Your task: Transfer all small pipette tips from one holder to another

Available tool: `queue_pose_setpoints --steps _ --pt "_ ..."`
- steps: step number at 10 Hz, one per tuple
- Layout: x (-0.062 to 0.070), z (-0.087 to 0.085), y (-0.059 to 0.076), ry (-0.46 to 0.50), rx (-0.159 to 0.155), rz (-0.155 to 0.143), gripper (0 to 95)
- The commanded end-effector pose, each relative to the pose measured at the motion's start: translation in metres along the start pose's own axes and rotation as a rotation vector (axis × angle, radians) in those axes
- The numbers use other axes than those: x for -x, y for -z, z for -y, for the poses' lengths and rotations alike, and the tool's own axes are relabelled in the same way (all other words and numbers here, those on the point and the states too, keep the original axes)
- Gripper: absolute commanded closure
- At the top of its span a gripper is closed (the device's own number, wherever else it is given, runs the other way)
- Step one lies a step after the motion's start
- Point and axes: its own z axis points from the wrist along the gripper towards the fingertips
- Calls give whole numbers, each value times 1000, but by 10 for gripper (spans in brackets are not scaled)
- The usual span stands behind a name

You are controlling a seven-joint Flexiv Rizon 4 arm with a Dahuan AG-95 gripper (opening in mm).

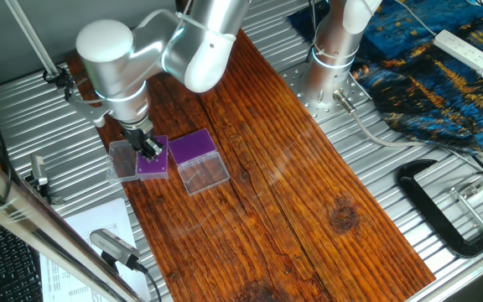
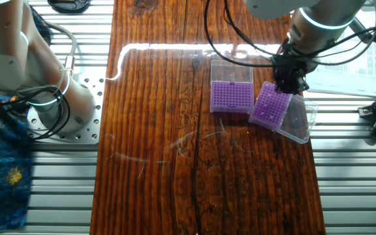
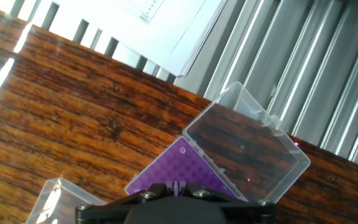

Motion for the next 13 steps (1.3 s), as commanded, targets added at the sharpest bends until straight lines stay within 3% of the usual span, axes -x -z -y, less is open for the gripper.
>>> queue_pose_setpoints --steps 1,13 --pt "4 -2 -2 -4 1 -4 950" --pt "7 -4 -9 -4 4 -6 950"
